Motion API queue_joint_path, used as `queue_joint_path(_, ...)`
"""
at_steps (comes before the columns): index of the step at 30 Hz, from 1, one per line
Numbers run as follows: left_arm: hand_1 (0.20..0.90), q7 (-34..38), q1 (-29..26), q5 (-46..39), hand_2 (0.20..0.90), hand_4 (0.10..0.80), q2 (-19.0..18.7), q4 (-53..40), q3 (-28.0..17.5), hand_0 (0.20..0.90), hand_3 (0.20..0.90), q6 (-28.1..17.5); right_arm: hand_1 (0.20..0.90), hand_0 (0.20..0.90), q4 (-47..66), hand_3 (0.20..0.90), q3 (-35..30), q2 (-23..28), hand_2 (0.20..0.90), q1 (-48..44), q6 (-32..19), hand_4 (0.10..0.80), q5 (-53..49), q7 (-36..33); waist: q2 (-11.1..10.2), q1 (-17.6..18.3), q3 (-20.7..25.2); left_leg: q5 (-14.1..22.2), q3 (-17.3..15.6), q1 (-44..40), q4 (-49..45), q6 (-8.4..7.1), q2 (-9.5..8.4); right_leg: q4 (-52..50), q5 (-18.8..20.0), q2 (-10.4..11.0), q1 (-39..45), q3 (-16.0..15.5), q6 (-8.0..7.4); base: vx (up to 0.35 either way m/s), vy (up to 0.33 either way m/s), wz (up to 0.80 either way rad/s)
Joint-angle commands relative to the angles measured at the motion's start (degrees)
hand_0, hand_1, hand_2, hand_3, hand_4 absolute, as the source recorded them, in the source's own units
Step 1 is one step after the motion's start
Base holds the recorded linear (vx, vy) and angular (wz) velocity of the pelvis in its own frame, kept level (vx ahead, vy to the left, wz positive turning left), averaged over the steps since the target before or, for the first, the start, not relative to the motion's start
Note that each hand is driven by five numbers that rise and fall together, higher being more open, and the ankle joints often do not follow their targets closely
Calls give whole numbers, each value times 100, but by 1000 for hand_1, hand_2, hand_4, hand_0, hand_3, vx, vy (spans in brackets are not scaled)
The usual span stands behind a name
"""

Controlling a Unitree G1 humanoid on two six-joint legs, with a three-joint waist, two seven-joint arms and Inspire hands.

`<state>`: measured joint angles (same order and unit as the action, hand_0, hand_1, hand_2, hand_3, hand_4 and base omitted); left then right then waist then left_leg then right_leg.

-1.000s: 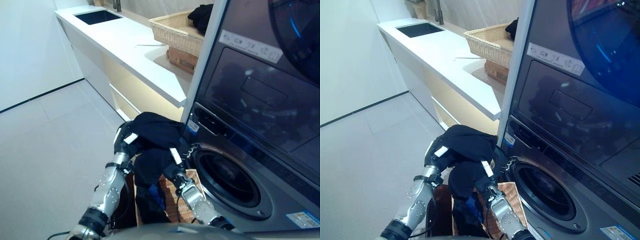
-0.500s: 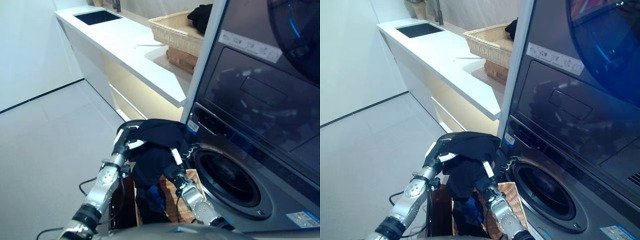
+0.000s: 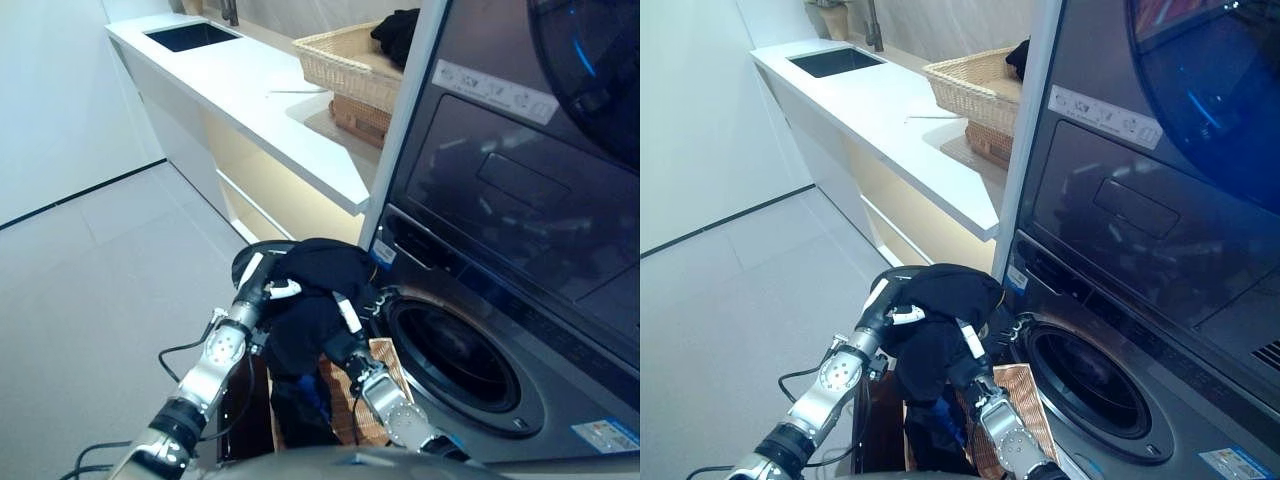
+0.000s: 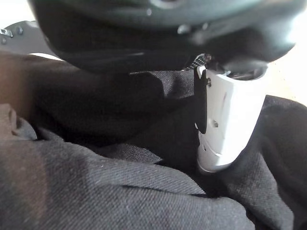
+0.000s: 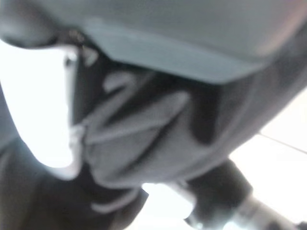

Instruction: Pick up the clothes and place them into the washing machine

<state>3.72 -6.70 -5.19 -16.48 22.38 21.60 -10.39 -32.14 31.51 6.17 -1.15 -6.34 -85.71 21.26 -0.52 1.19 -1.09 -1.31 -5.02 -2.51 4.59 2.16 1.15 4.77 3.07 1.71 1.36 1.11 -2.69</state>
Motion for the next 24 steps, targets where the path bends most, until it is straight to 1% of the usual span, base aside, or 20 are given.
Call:
queue_joint_path(1, 200, 92, -1133, 126, 200, 300, 128, 326, 180, 200, 200, -467, 200, 200, 817, 200, -75, -420, 200, -359, -172, 300, 141, 457, -145, 20, 247, 449, -123, -204, 41, -251, -138, 21, -52, -10, -66, -220, -120, 0, 0, 0)
queue_joint_path(7, 200, 80, -1153, 155, 200, 300, 127, 343, 212, 200, 200, -435, 200, 200, 826, 200, -74, -405, 200, -359, -160, 300, 116, 455, -137, 25, 249, 451, -120, -212, 41, -257, -138, 19, -59, -11, -61, -233, -120, 0, 0, 0)
queue_joint_path(8, 631, 88, -1150, 165, 631, 608, 130, 348, 204, 631, 631, -424, 200, 200, 832, 200, -80, -410, 200, -361, -172, 300, 109, 455, -137, 24, 250, 453, -119, -214, 41, -256, -139, 20, -57, -12, -61, -233, -121, 0, 0, 0)
queue_joint_path(9, 900, 89, -1147, 186, 900, 800, 123, 342, 189, 900, 900, -423, 200, 200, 832, 200, -94, -417, 200, -354, -171, 300, 99, 460, -136, 21, 251, 453, -123, -214, 41, -256, -139, 20, -57, -12, -61, -232, -121, 0, 0, 0)
queue_joint_path(20, 900, 88, -1057, 270, 900, 800, 78, 401, 136, 900, 900, -410, 200, 200, 892, 200, -176, -380, 200, -354, -212, 300, 31, 482, -124, 22, 255, 453, -131, -224, 41, -250, -142, 18, -54, -10, -52, -228, -116, 0, 0, 0)
queue_joint_path(24, 900, 49, -916, 250, 900, 800, 26, 386, 64, 900, 900, -437, 200, 200, 951, 200, -268, -339, 200, -338, -239, 300, 7, 492, -122, 18, 257, 455, -138, -231, 41, -251, -141, 18, -58, -13, -52, -230, -114, 0, 0, 0)
